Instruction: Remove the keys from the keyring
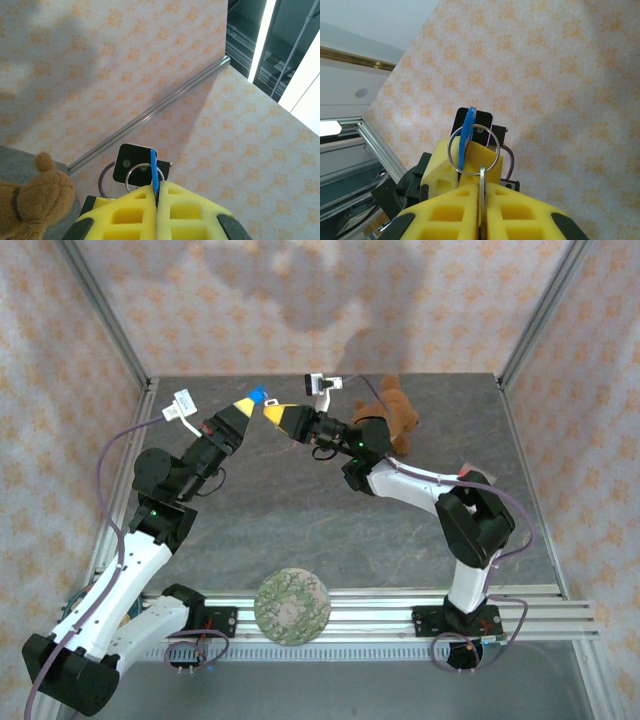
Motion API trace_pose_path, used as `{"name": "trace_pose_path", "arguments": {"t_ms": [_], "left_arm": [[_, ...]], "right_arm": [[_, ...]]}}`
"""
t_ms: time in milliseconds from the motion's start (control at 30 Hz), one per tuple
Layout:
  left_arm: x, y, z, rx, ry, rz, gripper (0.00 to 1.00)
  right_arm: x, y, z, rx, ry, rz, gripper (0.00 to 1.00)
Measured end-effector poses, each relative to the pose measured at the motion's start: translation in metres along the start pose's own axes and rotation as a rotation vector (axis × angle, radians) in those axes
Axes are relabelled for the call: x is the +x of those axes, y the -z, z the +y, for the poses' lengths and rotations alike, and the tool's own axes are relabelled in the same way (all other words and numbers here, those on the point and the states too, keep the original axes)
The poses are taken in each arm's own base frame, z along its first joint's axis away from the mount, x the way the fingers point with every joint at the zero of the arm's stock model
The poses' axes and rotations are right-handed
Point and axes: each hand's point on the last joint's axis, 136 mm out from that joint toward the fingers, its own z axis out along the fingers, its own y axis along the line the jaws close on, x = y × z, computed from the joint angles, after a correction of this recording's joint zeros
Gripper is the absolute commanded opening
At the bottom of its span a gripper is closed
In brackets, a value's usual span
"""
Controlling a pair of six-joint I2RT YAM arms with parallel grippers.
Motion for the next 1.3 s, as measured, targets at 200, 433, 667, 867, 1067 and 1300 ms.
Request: {"name": "trace_pose_path", "arguments": {"t_ms": [200,433,667,867,1067,1300], "left_arm": [[0.001,0.003,0.001,-0.015,-0.014,0.005,0.00],[0.002,0.008,0.003,-0.034,-0.031,0.008,0.00],[0.003,0.010,0.008,-0.054,-0.027,0.003,0.00],[0.002,0.010,0.008,-0.055,-0.028,-0.001,0.00],[0.002,0.010,0.008,-0.055,-0.028,-0.001,0.00],[0.002,0.011,0.008,-0.056,-0.043,-0.004,0.00]], "right_arm": [[0.001,0.002,-0.003,0.010,-0.007,-0.004,0.07],[0.003,0.004,-0.007,0.020,-0.015,-0.007,0.05],[0.005,0.007,-0.011,0.031,-0.033,-0.008,0.11],[0.005,0.007,-0.012,0.033,-0.048,-0.009,0.04],[0.005,0.007,-0.012,0.033,-0.059,-0.009,0.12],[0.003,0.008,-0.012,0.036,-0.068,-0.012,0.01]]}}
